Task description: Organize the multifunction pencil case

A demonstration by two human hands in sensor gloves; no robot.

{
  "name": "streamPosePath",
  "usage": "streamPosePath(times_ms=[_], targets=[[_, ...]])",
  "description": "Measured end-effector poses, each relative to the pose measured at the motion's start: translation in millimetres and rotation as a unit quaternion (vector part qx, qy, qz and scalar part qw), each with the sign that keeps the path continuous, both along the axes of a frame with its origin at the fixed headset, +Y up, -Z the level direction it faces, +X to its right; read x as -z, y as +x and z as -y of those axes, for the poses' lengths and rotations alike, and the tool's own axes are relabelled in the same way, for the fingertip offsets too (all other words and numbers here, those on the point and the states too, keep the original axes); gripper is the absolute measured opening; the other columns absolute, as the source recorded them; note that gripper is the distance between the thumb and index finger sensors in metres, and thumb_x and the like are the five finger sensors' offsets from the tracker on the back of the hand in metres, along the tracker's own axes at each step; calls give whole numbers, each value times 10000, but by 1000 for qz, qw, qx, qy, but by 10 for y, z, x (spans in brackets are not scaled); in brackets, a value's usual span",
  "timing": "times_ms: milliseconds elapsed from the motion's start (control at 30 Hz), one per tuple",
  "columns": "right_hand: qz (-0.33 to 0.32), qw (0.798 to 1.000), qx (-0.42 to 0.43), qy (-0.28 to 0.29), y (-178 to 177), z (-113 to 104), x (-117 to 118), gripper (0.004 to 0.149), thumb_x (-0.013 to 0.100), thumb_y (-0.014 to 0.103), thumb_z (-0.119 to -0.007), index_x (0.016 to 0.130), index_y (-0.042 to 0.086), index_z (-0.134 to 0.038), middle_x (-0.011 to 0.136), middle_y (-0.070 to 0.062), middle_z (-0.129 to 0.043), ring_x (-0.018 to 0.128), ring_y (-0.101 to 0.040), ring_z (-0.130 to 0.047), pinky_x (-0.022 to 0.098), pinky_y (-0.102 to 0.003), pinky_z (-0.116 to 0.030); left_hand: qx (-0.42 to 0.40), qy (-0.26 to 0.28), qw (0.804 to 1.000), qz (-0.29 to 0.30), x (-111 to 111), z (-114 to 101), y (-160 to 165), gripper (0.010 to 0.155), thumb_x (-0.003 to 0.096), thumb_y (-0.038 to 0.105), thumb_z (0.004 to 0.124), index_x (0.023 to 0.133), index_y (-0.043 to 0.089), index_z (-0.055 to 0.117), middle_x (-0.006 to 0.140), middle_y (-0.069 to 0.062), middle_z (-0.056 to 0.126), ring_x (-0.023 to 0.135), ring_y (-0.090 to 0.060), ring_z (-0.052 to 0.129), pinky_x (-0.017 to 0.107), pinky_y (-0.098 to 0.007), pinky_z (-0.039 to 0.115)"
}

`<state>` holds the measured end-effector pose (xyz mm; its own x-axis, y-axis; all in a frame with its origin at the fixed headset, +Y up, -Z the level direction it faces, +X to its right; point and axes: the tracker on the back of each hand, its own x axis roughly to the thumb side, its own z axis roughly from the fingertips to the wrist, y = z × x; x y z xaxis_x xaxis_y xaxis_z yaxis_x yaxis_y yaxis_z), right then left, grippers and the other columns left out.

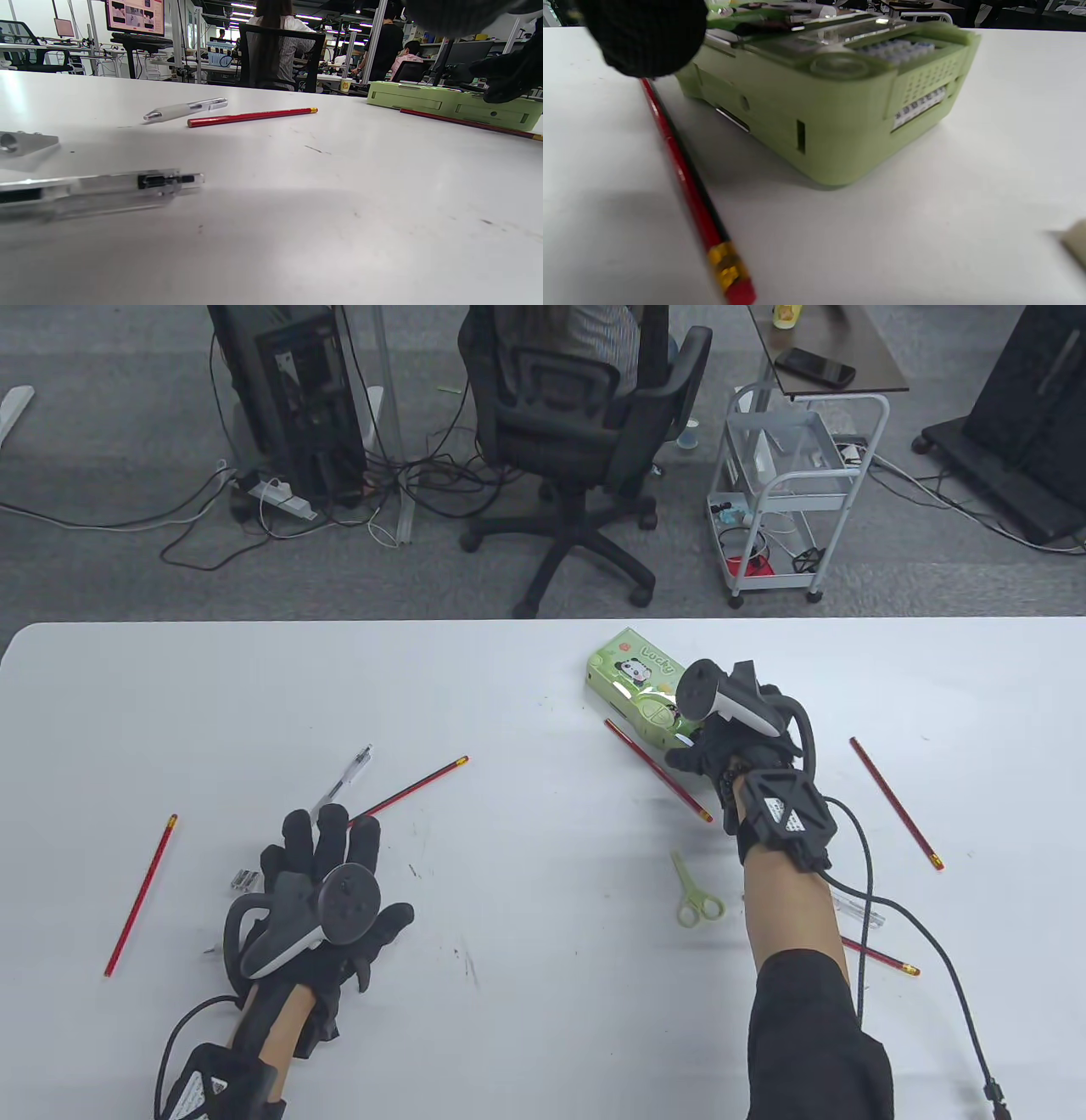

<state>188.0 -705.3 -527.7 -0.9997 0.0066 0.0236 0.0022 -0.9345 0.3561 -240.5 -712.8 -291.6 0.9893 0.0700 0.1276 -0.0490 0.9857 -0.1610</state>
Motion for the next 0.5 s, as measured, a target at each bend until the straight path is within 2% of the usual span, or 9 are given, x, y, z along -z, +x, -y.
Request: streamPosePath(times_ms=[133,267,400,500], targets=[[12,999,-13,-45,52,90,124,1215,431,610,-739,1067,-83,31,1028,-533,-80,928,-770,-154,662,-816,-271,1,1,1000,-5,6,-9,-20,974,427,672,617,1081,230,46,1186,-194,10,1040,-564,12,679,-781,229],[15,998,-5,-64,47,203,175,1224,451,596,-761,1053,-94,51,1043,-532,-149,942,-774,-244,672,-816,-334,-1,1,1000,-11,12,-14,-62,975,427,673,616,1081,228,45,1186,-196,12,1040,-564,11,679,-781,229],[10,999,-15,-30,45,192,173,1221,453,599,-796,1071,-99,-7,1071,-476,-287,950,-729,-415,689,-793,-425,-2,-1,1000,-13,17,-15,-80,974,428,672,616,1082,227,47,1186,-196,12,1040,-564,12,679,-780,231],[12,1000,14,10,74,178,148,1200,453,602,-817,1090,-97,-78,1063,-470,-342,928,-716,-461,676,-788,-441,-3,0,1000,-13,15,-21,-85,974,428,671,616,1081,227,47,1186,-196,13,1040,-563,14,679,-780,231]])
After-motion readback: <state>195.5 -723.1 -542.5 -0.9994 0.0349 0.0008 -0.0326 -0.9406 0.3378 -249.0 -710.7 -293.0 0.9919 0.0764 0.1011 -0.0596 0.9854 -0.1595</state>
